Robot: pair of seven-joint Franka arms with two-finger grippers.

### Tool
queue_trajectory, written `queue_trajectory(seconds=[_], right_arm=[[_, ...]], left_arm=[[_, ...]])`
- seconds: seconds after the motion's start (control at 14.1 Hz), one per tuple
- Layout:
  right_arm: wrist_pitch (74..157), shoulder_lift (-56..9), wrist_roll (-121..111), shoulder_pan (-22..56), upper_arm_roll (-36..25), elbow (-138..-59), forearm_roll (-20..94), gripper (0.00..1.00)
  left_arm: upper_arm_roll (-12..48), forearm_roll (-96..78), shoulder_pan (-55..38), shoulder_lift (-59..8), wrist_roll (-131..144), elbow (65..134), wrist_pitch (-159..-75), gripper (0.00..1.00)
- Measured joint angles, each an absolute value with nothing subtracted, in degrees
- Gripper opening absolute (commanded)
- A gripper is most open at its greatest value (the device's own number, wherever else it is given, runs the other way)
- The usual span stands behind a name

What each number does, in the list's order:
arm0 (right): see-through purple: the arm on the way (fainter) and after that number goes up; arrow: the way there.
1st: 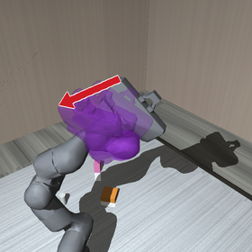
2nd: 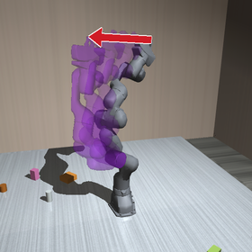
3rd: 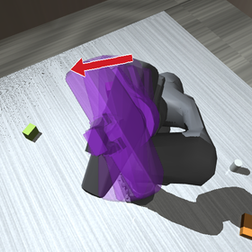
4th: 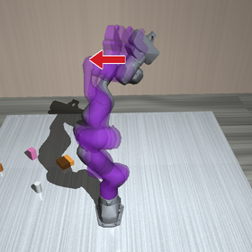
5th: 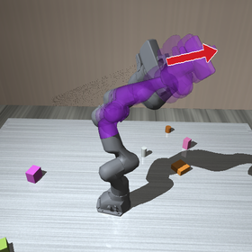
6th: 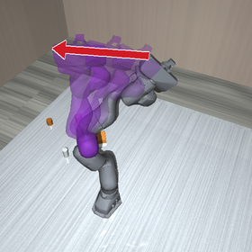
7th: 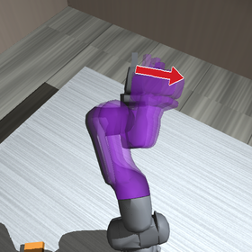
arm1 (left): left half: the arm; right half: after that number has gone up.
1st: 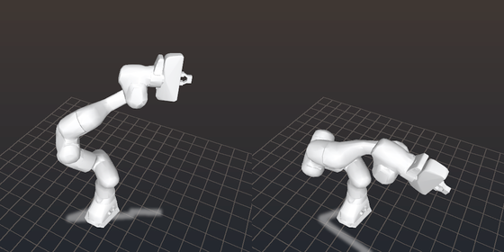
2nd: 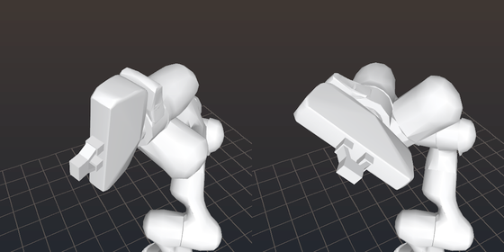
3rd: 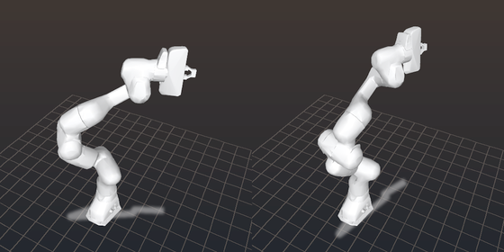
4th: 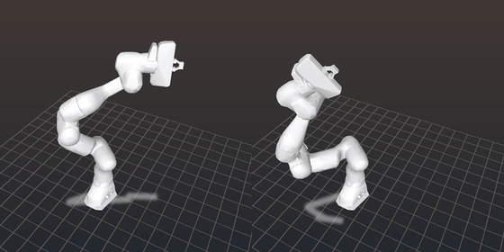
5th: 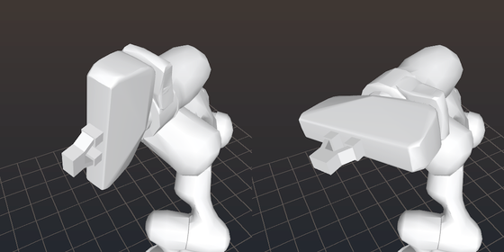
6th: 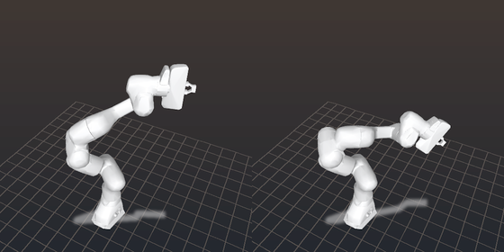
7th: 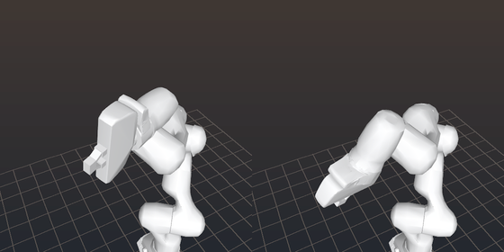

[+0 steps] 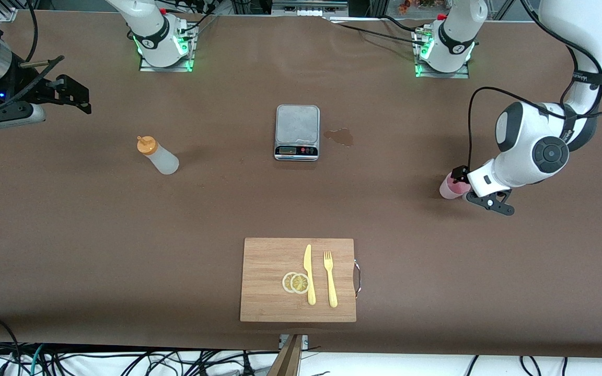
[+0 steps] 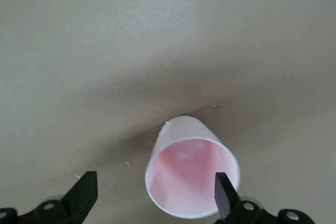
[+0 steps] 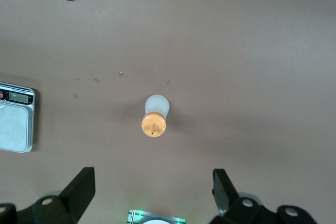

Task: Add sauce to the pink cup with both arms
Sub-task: 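Reach the left gripper down to the pink cup and grasp it, then carry the pink cup with the left gripper onto the scale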

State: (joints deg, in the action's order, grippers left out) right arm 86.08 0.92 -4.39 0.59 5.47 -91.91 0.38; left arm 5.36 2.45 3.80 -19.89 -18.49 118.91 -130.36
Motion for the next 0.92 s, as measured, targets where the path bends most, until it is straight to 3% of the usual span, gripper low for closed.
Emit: queue_trajectory(seconds=[0.07,0.35,0.92], right_arm=[[86.1,0.9,-4.4,0.6,5.5,-91.9,0.4,1.0],[86.1,0.9,-4.4,0.6,5.5,-91.9,0.4,1.0],[86.1,0.9,-4.4,0.6,5.5,-91.9,0.4,1.0]], left_arm=[[5.3,2.4,4.4,-20.7,-20.0,118.9,-131.5,0.52],[5.3,2.4,5.4,-21.9,-22.4,118.9,-132.7,0.0],[6.0,2.4,5.0,-21.5,-22.8,118.7,-132.0,0.0]])
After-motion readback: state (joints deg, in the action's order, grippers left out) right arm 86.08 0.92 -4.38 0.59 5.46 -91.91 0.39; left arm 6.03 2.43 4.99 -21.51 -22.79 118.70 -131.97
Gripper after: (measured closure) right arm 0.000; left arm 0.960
